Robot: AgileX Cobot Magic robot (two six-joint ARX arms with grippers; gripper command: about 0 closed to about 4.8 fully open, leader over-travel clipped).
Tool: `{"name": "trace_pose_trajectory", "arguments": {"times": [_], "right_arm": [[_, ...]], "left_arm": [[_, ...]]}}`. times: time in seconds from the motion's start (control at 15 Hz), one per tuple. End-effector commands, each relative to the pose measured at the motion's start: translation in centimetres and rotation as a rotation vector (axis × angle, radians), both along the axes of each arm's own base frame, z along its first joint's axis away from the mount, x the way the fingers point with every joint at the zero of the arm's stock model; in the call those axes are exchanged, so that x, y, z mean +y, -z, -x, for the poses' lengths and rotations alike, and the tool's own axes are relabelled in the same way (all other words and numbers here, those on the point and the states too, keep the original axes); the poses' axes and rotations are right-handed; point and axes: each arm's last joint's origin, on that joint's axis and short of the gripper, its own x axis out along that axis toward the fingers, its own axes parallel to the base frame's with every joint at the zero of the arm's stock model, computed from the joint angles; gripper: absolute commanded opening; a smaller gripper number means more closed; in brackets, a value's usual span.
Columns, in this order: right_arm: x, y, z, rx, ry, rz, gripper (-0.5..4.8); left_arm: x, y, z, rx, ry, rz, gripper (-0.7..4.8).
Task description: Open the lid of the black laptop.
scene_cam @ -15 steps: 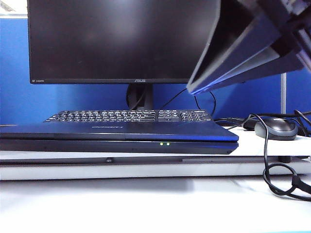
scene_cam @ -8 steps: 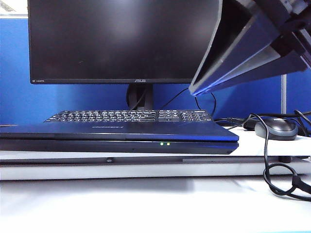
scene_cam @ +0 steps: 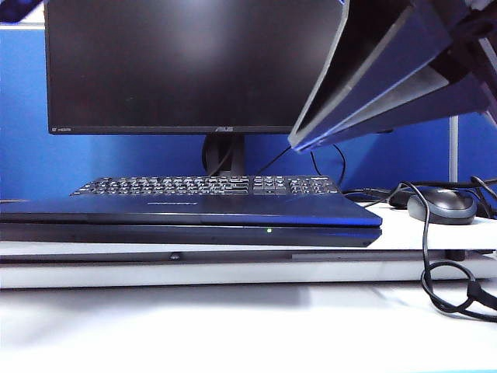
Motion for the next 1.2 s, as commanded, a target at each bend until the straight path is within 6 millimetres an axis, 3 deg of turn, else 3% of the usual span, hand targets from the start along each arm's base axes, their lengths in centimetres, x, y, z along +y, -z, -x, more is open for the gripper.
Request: {"name": "trace_pose_trajectory", "arguments": {"times": [0.07, 0.13, 0.27, 0.67, 1.0, 1.2], "right_arm": [[0.1, -0.5, 0.0, -0.010, -0.005, -0.026, 0.14], [0.1, -0.5, 0.0, -0.010, -0.005, -0.028, 0.15], [0.2, -0.6, -0.1, -0.021, -0.002, -0.043, 0.23], [0.3, -0.7, -0.4, -0.061, 0.051, -0.045, 0.22], [1.0, -0.3, -0.9, -0.080, 0.039, -0.036, 0.22], [1.1, -0.2, -0.9, -0.080, 0.039, -0.026, 0.22]], "left_arm": [[0.4, 2.9, 0.1, 0.021, -0.010, -0.135, -0.04], [0.4, 3.9, 0.1, 0.038, -0.001, -0.133, -0.04], [-0.4, 3.3, -1.0, -0.043, -0.075, 0.002, -0.04], [-1.0, 3.2, -2.0, -0.124, -0.078, 0.062, -0.04], [-2.2, 5.3, -4.1, -0.063, -0.082, 0.006, -0.04], [-2.1, 5.4, -4.1, -0.084, -0.080, -0.033, -0.04]]}}
